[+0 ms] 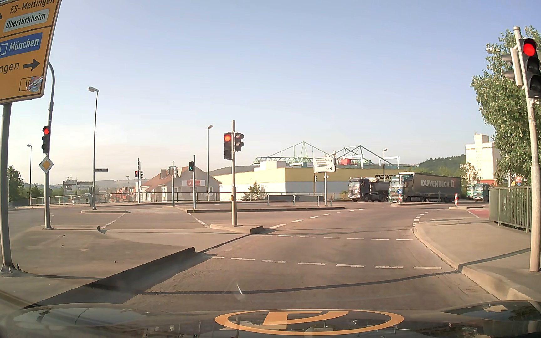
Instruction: Follow the waypoints while adhering to traffic rules and regulations
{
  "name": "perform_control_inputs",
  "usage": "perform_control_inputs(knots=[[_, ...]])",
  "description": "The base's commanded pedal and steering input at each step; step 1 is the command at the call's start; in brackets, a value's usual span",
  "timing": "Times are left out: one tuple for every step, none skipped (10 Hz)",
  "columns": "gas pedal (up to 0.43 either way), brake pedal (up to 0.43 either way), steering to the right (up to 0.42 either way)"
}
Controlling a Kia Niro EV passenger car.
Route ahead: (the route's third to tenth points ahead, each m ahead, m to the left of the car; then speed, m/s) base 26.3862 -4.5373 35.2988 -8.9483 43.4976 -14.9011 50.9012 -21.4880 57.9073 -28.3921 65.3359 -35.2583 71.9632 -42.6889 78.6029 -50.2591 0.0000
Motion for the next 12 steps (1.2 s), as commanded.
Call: perform_control_inputs(knots=[[0.0,0.274,0.084],[0.0,0.274,0.085],[0.0,0.274,0.084],[0.0,0.274,0.084],[0.0,0.274,0.085],[0.0,0.274,0.085],[0.0,0.274,0.085],[0.0,0.274,0.085],[0.0,0.274,0.085],[0.0,0.274,0.084],[0.0,0.274,0.085],[0.0,0.274,0.085]])
